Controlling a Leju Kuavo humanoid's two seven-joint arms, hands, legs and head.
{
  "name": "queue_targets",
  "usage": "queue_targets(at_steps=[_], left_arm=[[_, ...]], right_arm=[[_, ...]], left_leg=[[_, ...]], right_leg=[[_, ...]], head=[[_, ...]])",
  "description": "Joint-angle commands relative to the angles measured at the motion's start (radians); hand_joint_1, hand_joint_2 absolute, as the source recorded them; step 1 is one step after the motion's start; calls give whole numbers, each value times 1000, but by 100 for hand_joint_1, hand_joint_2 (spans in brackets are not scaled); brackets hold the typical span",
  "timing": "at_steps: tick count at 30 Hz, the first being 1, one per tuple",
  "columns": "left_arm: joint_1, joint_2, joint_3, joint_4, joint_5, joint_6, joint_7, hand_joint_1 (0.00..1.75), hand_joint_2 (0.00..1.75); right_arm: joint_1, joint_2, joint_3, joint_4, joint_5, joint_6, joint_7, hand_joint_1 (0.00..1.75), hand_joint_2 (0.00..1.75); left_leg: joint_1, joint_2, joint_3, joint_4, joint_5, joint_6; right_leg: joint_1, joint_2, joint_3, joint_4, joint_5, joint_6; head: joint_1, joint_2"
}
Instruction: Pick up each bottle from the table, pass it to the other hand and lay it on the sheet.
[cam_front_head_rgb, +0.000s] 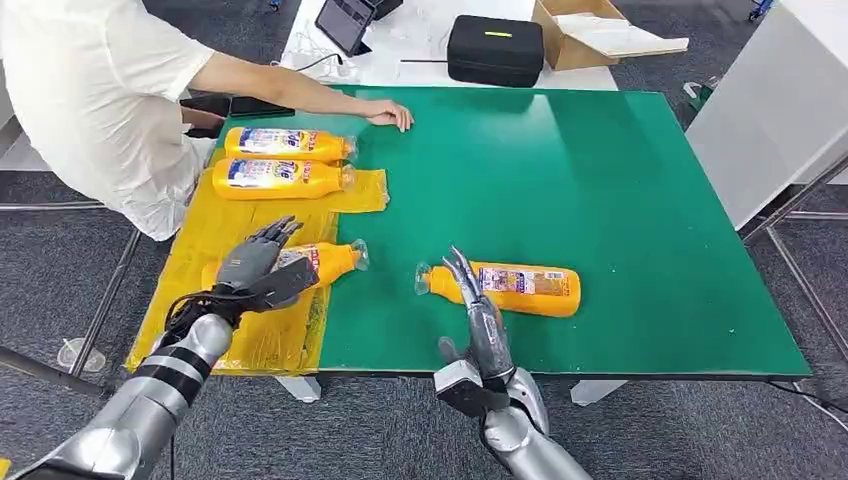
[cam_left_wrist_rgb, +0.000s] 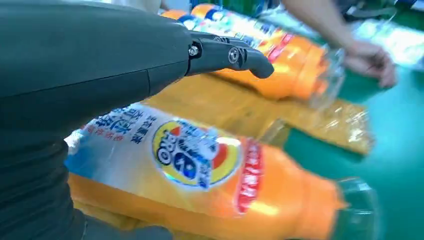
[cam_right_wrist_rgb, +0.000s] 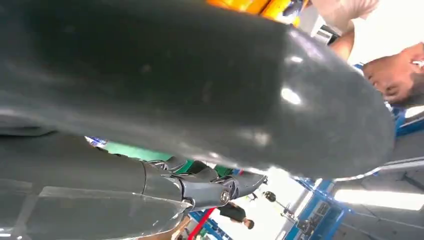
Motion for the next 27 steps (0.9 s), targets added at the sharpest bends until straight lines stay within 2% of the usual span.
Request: queue_targets(at_steps=[1,3,5,6,7,8,9,10,12,14,18,20,22,24,27], left_arm=[[73,10,-62,-176,15,12,9,0,175],[96,29,-97,-225,12,25,-6,0,175],[118,34,-116,-265,48,37,-8,0,175],[127,25,-114,-278,81,28,0,0,175],[142,-1,-102,-289,116,29,11,0,175],[153,-30,-89,-295,149,30,19,0,175],[173,-77,-59,-299,203,29,38,0,175],[205,-136,-30,-318,256,59,61,0,175],[273,-229,-29,-370,258,243,46,0,175],[326,-280,-55,-406,394,245,51,0,175],[370,-256,-189,-461,548,255,44,0,175],[376,-242,-213,-473,553,262,33,0,175],[376,-238,-213,-474,554,262,33,0,175],[371,-231,-210,-479,566,276,34,0,175],[364,-228,-207,-473,569,279,41,0,175]], right_arm=[[-2,-26,-16,28,7,-8,0,0,0],[-3,-30,-24,36,26,-8,0,0,0],[-36,-29,-67,136,132,-30,0,0,0],[-60,-33,-99,186,217,-8,38,0,0],[-103,-64,-105,243,359,-27,129,0,0],[-134,-83,-121,279,406,-35,154,0,0],[-174,-104,-137,328,459,-29,218,0,175],[-218,-137,-152,372,526,-35,271,0,175],[-277,-185,-176,428,611,-16,341,0,175],[-310,-216,-198,473,690,-7,398,0,175],[-317,-241,-215,497,780,-4,413,0,175],[-317,-243,-199,492,811,-8,420,0,175],[-317,-238,-197,491,814,-9,424,0,175],[-317,-235,-177,483,845,-4,440,0,175],[-312,-227,-179,475,830,28,437,0,175]], left_leg=[[0,0,3,0,-1,1],[0,1,4,0,-2,1],[0,1,2,0,-1,0],[0,2,5,-1,-2,1],[0,2,6,0,-2,1],[0,1,5,-1,-2,1],[0,1,4,-1,-1,1],[-1,0,2,-1,0,1],[-2,-1,1,0,0,2],[-4,-5,1,0,0,3],[-6,-5,3,1,-2,6],[-6,-5,2,1,-2,6],[-6,-2,7,1,-5,5],[-7,-3,0,1,-2,6],[-5,-1,5,1,-4,6]], right_leg=[[0,-1,3,0,-1,-1],[0,-1,4,0,-2,-2],[1,0,2,0,-1,-1],[1,0,5,-1,-1,-2],[1,0,6,-1,-2,-2],[0,-1,6,-1,-1,-2],[0,-1,4,-1,-1,-1],[-1,-1,3,-1,0,0],[-2,-3,2,-1,0,1],[-3,-5,4,-1,-1,1],[-6,-5,7,-1,-1,2],[-6,-4,6,-2,-1,2],[-5,-2,9,-1,-3,0],[-6,-2,2,-2,0,2],[-3,-1,7,-1,-1,0]], head=[[0,0],[0,0],[0,0],[0,0],[0,0],[0,0],[0,0],[0,0],[0,0],[0,0],[0,0],[1,0],[0,0],[0,0],[0,0]])
